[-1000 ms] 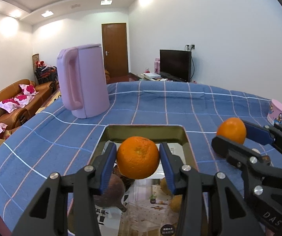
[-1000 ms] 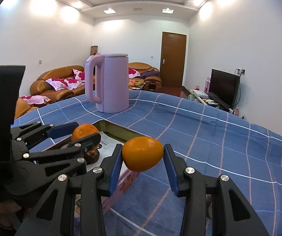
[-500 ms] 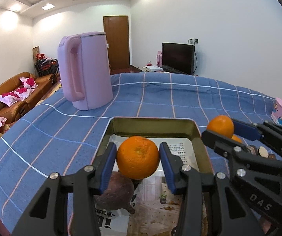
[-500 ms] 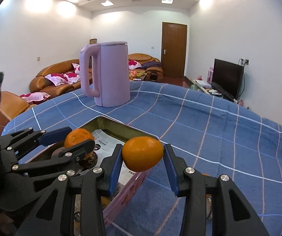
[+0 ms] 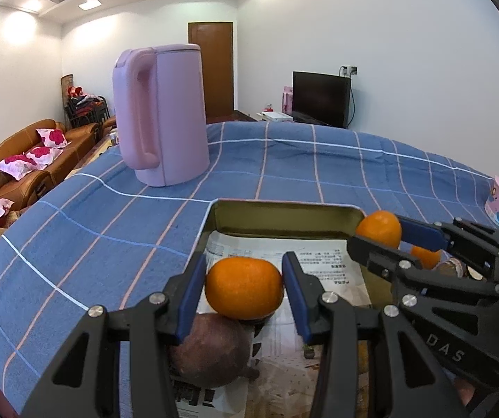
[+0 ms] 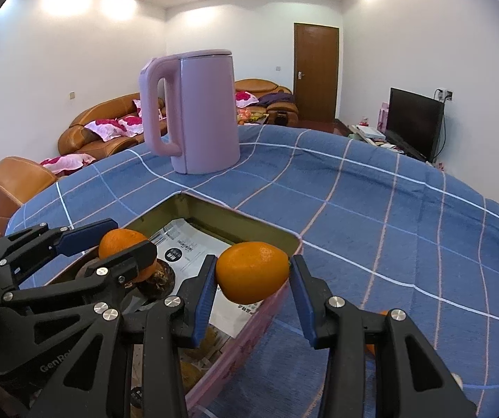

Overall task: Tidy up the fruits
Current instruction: 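Open the left tool to drop the orange into the tin while the right tool drops its orange, then move both open tools back to the remaining items on the cloth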

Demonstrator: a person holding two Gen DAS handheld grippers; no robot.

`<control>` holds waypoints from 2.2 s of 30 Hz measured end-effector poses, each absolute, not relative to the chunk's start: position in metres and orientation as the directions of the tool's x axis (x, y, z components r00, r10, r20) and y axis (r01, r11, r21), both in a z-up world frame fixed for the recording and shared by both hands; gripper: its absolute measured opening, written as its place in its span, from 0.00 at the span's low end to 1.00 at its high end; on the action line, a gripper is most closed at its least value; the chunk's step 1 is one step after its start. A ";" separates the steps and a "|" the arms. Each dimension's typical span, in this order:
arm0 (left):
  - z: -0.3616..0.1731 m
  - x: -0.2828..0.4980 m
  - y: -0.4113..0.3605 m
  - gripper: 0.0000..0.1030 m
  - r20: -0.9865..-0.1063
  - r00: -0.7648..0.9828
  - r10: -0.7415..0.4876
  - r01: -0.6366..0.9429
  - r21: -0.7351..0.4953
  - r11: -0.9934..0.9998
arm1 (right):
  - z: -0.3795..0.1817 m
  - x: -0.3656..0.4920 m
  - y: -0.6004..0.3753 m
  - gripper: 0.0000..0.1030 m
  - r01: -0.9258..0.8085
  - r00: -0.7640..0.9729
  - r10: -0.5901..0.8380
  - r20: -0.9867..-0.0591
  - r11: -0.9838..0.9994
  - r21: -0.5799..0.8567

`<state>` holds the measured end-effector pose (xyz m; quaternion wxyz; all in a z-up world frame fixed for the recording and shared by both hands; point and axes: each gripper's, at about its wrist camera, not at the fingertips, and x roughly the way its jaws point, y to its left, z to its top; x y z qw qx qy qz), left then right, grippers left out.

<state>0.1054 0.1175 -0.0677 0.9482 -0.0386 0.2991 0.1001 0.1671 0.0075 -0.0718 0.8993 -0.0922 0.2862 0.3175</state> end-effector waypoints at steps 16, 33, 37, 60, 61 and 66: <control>-0.061 0.101 0.120 0.65 -0.557 0.812 0.173 -0.225 -0.026 0.974 | -0.071 0.162 -0.006 0.67 -0.610 0.641 0.519 -0.565 0.791 0.035; -0.047 0.097 0.088 0.96 -0.525 0.834 0.172 -0.198 0.008 0.980 | -0.056 0.125 -0.074 0.76 -0.524 0.738 0.457 -0.497 0.852 0.005; -0.043 0.096 0.075 0.96 -0.516 0.842 0.160 -0.179 0.014 0.984 | -0.055 0.116 -0.099 0.76 -0.471 0.776 0.399 -0.488 0.882 -0.029; -0.058 0.108 -0.026 0.97 -0.550 0.833 0.060 -0.006 0.100 0.995 | -0.087 0.132 -0.188 0.59 -0.318 0.714 0.251 -0.653 0.948 0.017; -0.059 0.109 -0.027 0.97 -0.555 0.830 0.057 -0.002 0.099 0.995 | -0.089 0.134 -0.187 0.57 -0.323 0.699 0.256 -0.667 0.946 0.025; -0.063 0.114 -0.030 0.97 -0.580 0.814 0.030 0.016 0.073 0.997 | -0.099 0.147 -0.187 0.53 -0.328 0.645 0.271 -0.715 0.943 0.061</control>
